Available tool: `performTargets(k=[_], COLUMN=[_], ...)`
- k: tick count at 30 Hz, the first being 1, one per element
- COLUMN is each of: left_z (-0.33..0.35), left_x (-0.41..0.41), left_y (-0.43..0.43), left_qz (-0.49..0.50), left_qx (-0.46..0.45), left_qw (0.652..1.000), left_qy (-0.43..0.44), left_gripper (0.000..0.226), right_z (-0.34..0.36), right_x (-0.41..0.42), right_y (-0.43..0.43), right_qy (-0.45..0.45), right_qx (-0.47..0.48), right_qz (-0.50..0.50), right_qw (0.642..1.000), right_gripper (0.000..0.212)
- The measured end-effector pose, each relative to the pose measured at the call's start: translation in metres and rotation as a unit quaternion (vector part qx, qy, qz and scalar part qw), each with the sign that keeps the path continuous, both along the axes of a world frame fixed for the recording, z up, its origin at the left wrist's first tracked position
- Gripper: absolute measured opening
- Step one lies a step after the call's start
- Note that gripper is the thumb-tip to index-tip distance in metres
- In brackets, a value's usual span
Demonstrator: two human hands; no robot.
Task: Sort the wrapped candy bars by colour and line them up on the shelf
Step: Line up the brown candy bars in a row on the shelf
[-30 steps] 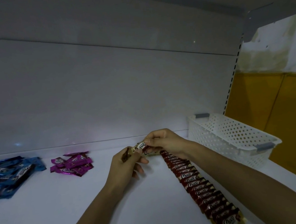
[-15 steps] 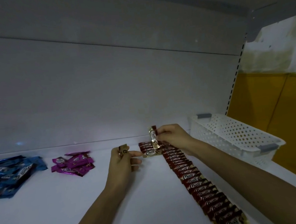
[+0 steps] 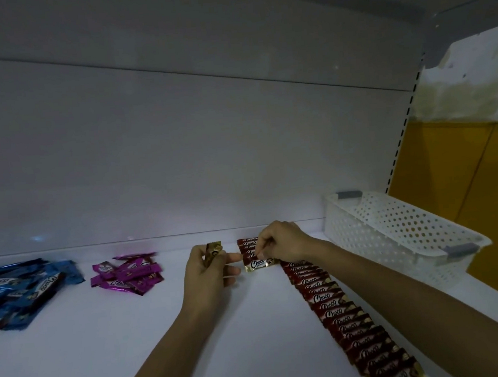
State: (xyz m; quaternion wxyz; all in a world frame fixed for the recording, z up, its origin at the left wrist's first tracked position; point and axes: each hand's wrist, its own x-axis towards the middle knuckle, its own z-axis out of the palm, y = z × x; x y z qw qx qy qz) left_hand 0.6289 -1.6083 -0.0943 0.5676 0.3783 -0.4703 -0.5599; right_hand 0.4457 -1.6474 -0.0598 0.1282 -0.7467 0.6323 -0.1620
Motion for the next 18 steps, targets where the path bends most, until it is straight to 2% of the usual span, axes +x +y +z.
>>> performTargets(k=[14,18], left_z=[0.002,-0.0006], left_x=[0.0006,0.001], left_y=[0.0033,0.0005], left_qz=[0.006,0.001], left_qx=[-0.007,-0.009], left_qw=[1.0,1.0], left_qy=[-0.005,-0.005], left_gripper=[0.01,0.01], right_z=[0.0026,0.0], right_x=[-0.003,-0.0055], right_y=[-0.0014,-0.0002], right_qy=[0.001,0.018], right_qx=[-0.001,-0.006], right_qz=[-0.001,0.011], right_qw=[1.0,1.0], right_gripper=[0.009,0.019])
